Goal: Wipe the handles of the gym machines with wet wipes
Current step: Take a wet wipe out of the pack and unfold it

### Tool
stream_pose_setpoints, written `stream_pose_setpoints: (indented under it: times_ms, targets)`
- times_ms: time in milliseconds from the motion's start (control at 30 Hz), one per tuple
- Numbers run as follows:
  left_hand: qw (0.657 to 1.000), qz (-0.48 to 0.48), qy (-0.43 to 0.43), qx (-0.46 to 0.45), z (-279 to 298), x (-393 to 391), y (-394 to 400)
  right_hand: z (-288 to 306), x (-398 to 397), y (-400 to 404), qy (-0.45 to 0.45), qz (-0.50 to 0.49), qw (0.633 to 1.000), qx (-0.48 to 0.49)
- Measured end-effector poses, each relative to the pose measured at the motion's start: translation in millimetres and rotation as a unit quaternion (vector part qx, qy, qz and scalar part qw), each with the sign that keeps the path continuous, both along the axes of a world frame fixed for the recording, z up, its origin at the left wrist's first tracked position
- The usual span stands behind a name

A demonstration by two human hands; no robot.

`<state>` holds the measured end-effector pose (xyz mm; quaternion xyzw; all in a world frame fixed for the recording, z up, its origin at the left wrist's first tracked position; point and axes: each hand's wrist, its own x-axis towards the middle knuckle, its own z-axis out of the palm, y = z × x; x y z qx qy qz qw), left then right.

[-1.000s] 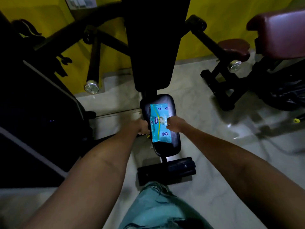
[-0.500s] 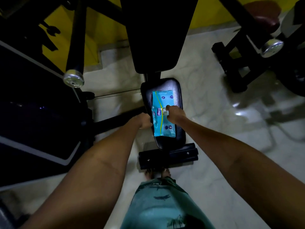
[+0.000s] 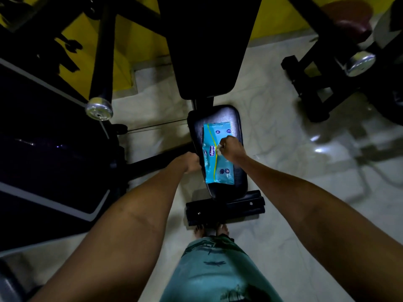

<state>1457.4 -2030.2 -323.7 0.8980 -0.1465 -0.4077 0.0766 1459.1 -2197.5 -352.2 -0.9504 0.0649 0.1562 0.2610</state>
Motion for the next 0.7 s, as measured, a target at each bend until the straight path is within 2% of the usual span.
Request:
stream_pose_setpoints:
  times_ms: [100,500,600,700]
  targets:
    - [1.0,-0.01,-0.017,-0.002,14,2,-1,12,4,-3,-0.008,-0.034,0.999,0.033]
    - [0.995,-0.047,-0.083,-0.025,69,-3,-5,75,6,-7,-0.069,-0.068,0.994,0.046]
    - [0.993,-0.056,-0.102,-0.019,79,-3,-4,85,3,-10,-0.053,-0.123,0.985,0.11]
    - [0.991,-0.076,-0.113,-0.007,88,-3,-4,92,-5,-14,-0.025,-0.215,0.94,0.264]
